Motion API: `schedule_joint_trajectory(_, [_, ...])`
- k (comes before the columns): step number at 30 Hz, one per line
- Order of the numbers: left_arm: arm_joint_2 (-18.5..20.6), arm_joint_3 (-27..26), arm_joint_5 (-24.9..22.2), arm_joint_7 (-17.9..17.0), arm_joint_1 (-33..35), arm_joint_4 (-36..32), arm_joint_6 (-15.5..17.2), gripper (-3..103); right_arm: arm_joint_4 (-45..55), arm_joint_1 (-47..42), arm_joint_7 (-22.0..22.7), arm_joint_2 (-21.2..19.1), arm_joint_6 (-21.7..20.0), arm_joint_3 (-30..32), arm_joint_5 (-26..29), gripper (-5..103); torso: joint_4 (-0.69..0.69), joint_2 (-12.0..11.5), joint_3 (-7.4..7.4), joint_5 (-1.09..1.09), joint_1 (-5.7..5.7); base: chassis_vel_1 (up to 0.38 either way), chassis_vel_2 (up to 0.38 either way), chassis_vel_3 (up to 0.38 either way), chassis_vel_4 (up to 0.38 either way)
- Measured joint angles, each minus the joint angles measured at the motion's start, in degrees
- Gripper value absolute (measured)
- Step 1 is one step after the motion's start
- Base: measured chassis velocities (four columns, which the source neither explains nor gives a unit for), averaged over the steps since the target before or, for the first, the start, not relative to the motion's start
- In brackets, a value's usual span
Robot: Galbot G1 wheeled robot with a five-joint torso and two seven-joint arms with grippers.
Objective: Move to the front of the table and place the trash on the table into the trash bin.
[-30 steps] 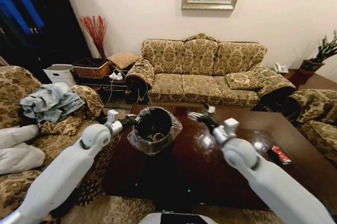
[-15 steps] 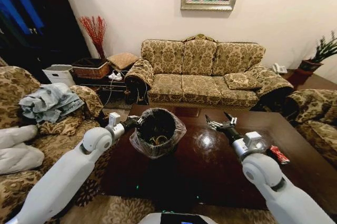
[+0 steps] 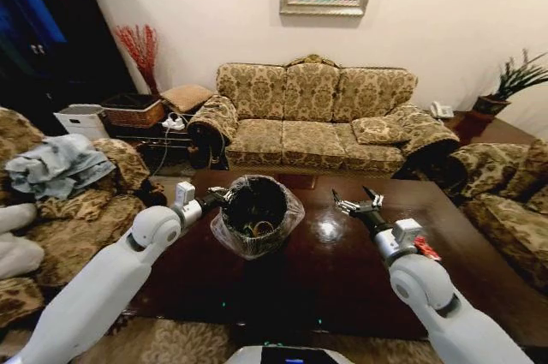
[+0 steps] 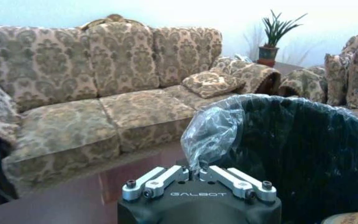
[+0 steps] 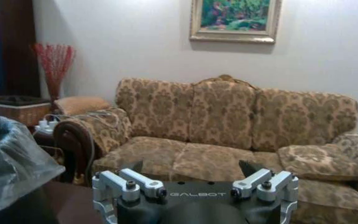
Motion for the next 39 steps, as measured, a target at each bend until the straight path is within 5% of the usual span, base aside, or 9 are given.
schedule_joint_trajectory(22, [-0.12,-0.53,-0.47,-0.85,0.6,0.4,0.22,3,-15.54,5.51,-1.72,3.74,4.27,-2.93,-1.15,100,0.01,0.0,0.0,-0.04,-0.01,-0.35,-0.351,0.345,0.354])
schedule_joint_trajectory(32, [-0.24,-0.19,2.13,-1.07,1.07,0.88,0.1,3,-32.79,9.47,-5.03,10.06,5.95,-8.23,-4.29,100,-0.03,0.0,0.0,0.03,0.0,-0.143,-0.15,0.144,0.138])
schedule_joint_trajectory(35, [0.09,-0.1,2.84,-1.08,1.43,1.06,0.05,3,-37.25,9.49,-6.83,13.25,6.52,-8.81,-4.78,100,0.01,0.0,0.0,-0.12,-0.01,0.026,0.01,-0.003,-0.01])
schedule_joint_trajectory(39, [0.52,-0.57,3.02,-1.15,2.18,0.91,0.05,3,-39.42,9.75,-8.41,14.95,6.74,-9.39,-5.28,100,0.06,0.0,0.0,-0.03,-0.01,0.078,0.068,-0.016,-0.023])
